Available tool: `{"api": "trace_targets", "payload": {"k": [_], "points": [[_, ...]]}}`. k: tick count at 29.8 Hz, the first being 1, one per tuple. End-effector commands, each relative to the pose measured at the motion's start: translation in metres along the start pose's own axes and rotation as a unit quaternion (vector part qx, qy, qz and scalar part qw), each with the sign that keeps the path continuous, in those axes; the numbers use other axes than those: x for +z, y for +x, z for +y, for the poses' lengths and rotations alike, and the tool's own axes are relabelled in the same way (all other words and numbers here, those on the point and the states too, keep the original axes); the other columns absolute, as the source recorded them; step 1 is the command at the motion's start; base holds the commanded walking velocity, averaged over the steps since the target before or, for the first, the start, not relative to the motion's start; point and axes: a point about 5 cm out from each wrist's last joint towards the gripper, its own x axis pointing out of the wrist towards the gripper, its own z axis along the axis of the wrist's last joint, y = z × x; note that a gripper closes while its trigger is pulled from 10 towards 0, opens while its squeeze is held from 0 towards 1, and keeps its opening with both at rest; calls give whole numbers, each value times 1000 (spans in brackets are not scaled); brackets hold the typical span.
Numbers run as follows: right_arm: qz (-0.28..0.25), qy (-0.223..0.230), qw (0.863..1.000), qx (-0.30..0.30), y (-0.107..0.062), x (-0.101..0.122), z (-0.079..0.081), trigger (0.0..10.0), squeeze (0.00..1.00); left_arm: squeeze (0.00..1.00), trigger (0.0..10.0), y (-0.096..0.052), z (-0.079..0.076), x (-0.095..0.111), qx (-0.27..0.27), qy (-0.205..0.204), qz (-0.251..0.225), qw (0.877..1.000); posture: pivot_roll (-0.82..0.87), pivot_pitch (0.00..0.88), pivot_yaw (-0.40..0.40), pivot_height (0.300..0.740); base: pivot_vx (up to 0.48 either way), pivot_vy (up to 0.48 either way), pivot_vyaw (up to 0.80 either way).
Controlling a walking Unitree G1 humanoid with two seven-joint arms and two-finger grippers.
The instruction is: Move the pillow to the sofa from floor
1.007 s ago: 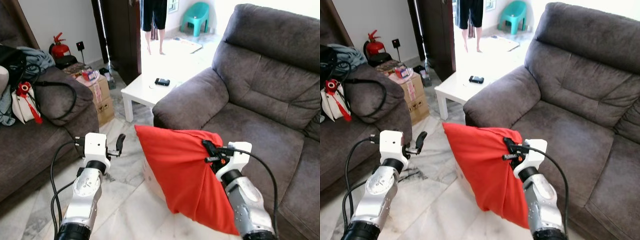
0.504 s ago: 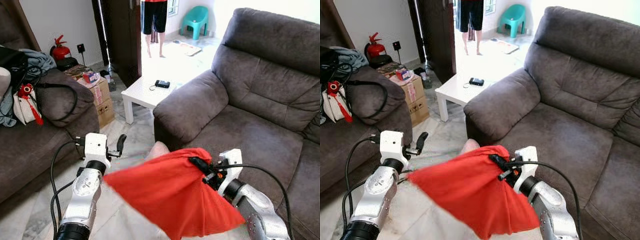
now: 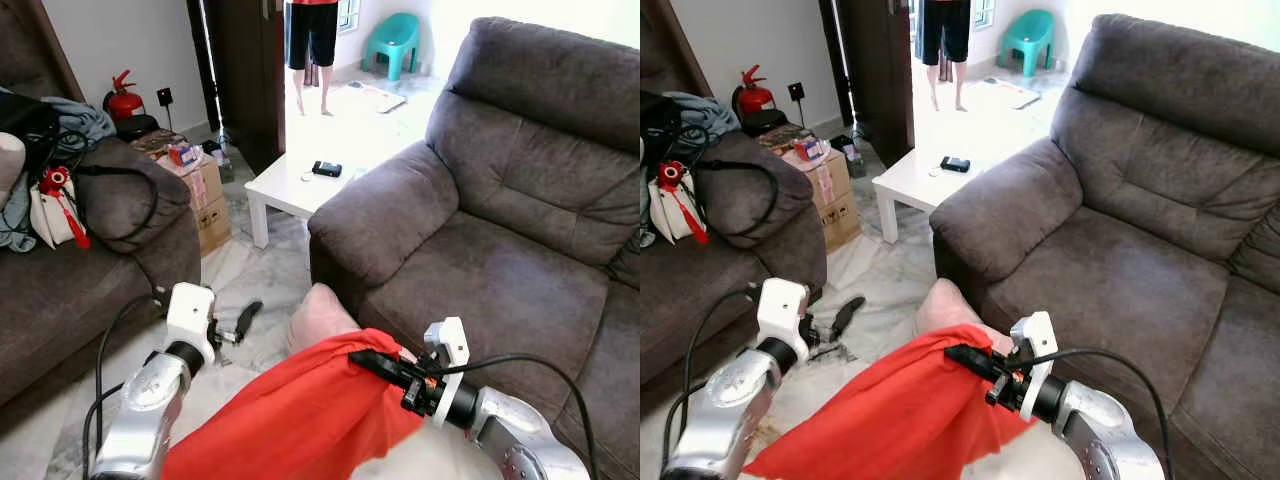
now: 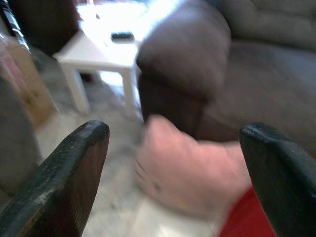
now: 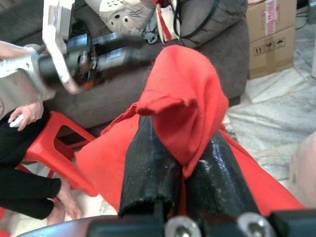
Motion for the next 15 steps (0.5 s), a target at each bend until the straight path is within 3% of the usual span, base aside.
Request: {"api": "trace_targets", "payload": {"k": [1,3,5,9,10,12,15], "points": [[-44,-41,997,38,2,26,9,10000,0,0,10000,-6,-3,7,-38,1,0,999,91,0,-57,740,0,0,0],[-40,-40,998,38,1,26,8,10000,0,0,10000,-20,-6,16,-80,22,11,996,95,0,-60,740,0,0,0],[-40,-39,998,38,1,26,7,10000,0,0,10000,-23,-6,19,-88,21,11,996,100,0,-62,740,0,0,0],[-29,-35,998,40,3,21,5,10000,0,0,10000,-42,-6,36,-138,27,27,990,110,0,-65,740,0,0,0],[-28,-34,998,38,3,21,4,10000,0,0,10000,-50,-10,42,-176,15,38,984,113,0,-67,740,0,0,0],[-28,-33,998,37,3,21,4,10000,0,0,10000,-54,-13,45,-196,11,45,979,113,0,-67,740,0,0,0],[-26,-31,999,35,4,20,3,10000,0,0,10000,-66,-18,41,-244,3,95,965,123,0,-69,740,0,0,0]]}}
